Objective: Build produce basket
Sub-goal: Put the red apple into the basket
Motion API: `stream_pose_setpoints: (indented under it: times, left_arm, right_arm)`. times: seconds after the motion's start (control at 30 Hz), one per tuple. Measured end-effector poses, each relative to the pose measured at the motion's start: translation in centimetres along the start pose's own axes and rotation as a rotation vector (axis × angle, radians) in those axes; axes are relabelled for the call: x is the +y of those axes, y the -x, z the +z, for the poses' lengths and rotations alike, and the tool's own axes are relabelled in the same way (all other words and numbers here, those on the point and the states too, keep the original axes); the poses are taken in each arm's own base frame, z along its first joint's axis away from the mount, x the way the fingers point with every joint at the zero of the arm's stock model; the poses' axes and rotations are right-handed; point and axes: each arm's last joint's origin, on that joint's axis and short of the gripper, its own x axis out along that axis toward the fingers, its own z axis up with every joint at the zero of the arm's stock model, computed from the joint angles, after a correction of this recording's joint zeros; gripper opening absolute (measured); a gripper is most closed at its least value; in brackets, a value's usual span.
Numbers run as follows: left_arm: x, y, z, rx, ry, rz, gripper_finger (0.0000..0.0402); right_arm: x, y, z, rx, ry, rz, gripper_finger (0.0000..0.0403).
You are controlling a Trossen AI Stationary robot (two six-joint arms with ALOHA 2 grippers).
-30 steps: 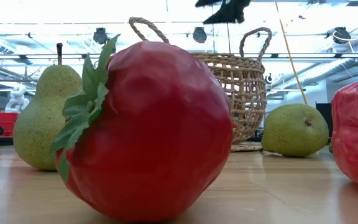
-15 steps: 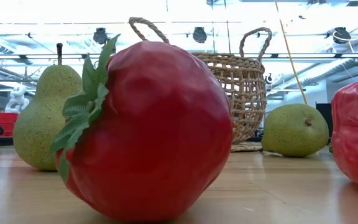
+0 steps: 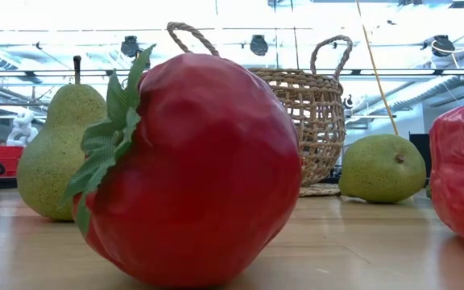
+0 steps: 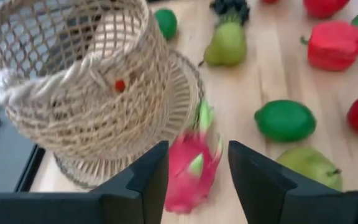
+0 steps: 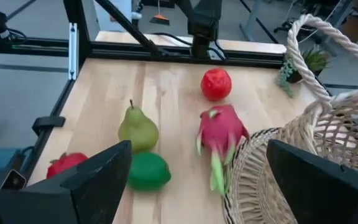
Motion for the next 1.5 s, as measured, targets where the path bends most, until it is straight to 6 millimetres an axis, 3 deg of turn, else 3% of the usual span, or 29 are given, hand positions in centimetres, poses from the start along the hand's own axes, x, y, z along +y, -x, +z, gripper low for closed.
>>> stream_pose_setpoints:
  times: [0.33, 0.47, 0.73, 1.23, 1.5]
  left_arm:
    - [-0.5, -2.1, -4.0, 0.157, 0.036, 0.073, 0.0303]
    - [-0.5, -3.4, -6.2, 0.193, -0.031, 0.151, 0.0334]
    - [-0.5, -4.8, -9.2, 0.257, -0.065, 0.219, 0.0349]
    - [-0.4, -5.1, -9.8, 0.405, 0.137, 0.086, 0.0351]
    - [0.9, -5.4, -10.2, 0.485, 0.172, 0.147, 0.0396]
  right_arm:
    - [0.3, -0.2, -1.2, 0.071, -0.037, 0.070, 0.0368]
    - [0.5, -0.1, -1.2, 0.072, -0.056, 0.077, 0.0368]
    - [0.6, 0.0, -1.3, 0.071, -0.043, 0.083, 0.0368]
    - [0.7, 0.0, -1.1, 0.050, -0.015, 0.087, 0.0368]
    - [0.7, 0.0, -1.1, 0.049, 0.007, 0.087, 0.0368]
